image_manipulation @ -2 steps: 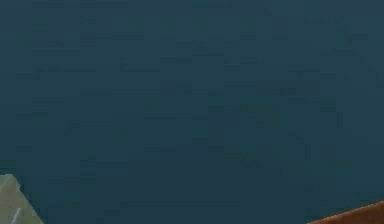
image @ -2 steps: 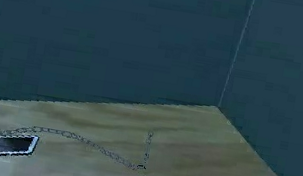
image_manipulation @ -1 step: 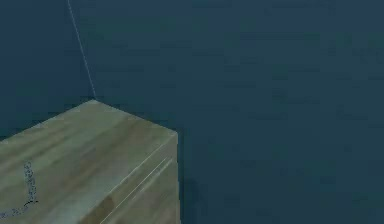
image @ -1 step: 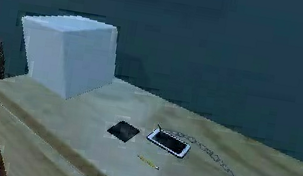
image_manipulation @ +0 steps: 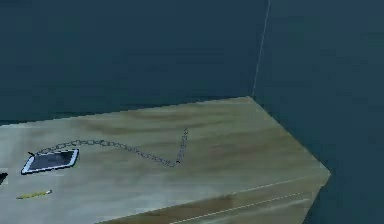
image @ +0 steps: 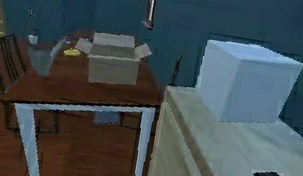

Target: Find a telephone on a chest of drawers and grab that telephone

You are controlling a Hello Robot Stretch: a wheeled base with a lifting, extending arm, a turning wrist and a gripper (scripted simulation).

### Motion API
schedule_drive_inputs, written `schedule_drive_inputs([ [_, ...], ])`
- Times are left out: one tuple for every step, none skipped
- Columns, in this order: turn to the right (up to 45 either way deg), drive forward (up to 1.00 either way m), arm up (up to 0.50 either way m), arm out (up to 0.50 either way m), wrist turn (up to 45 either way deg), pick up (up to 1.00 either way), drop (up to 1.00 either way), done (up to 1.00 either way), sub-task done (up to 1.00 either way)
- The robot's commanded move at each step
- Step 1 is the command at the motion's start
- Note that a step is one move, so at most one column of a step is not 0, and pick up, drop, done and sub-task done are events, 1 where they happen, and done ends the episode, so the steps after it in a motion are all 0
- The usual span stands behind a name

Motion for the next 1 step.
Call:
schedule_drive_inputs([
  [-30.0,0.0,0.0,0.0,0.0,0.0,0.0,0.0,0.0],
])
